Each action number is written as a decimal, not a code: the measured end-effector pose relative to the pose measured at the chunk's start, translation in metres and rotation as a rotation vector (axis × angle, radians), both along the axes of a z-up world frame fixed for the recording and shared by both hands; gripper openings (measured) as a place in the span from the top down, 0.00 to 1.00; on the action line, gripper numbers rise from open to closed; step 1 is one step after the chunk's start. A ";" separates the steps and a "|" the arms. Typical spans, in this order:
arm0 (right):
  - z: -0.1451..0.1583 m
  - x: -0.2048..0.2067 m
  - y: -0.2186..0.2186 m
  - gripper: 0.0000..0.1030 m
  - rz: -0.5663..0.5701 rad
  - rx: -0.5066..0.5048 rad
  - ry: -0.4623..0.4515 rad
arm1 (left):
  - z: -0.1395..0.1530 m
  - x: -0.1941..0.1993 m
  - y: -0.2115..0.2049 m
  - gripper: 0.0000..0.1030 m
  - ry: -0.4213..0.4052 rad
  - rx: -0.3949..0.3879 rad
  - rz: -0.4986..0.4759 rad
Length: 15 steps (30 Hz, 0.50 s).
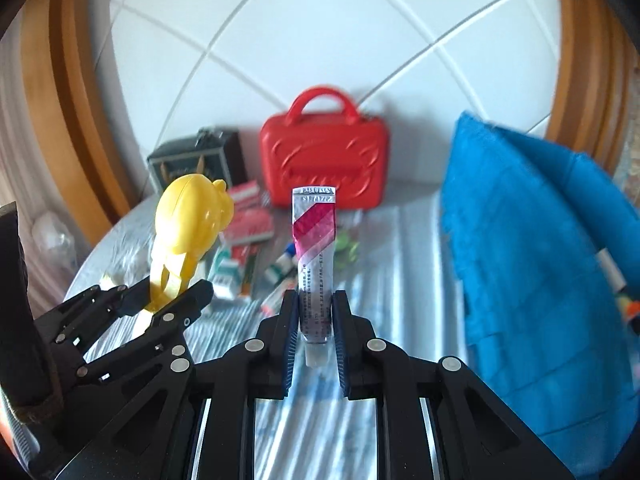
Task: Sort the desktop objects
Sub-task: 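Carry the yellow tongs and toothpaste tube into the blue crate with both tools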
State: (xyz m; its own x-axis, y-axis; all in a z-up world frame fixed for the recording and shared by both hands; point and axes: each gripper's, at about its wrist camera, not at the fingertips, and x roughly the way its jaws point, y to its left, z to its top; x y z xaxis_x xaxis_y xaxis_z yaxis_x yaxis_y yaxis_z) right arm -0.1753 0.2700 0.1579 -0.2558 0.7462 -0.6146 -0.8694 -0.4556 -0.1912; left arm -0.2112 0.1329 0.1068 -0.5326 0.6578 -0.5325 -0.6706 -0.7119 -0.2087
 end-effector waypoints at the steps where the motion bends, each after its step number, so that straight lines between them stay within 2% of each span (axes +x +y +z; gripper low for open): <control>1: 0.017 0.013 -0.001 0.84 -0.011 0.034 0.006 | 0.016 0.007 0.009 0.70 0.022 0.016 -0.013; 4: 0.057 0.050 0.000 0.84 -0.033 0.108 0.023 | 0.053 0.039 0.041 0.70 0.095 0.048 -0.038; 9: 0.118 0.136 0.027 0.84 -0.079 0.234 0.029 | 0.111 0.105 0.117 0.70 0.182 0.100 -0.074; 13: 0.153 0.220 0.070 0.84 -0.106 0.297 -0.005 | 0.160 0.163 0.180 0.70 0.234 0.129 -0.064; 15: 0.165 0.262 0.097 0.84 -0.122 0.291 -0.016 | 0.185 0.190 0.215 0.70 0.239 0.136 -0.060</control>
State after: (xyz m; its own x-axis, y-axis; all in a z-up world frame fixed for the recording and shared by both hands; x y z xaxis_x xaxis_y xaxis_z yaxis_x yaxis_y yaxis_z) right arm 0.0866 0.3667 0.3226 -0.1458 0.9158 -0.3742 -0.9102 -0.2724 -0.3121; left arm -0.0216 0.3483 0.2914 -0.5902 0.7491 -0.3008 -0.7525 -0.6455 -0.1307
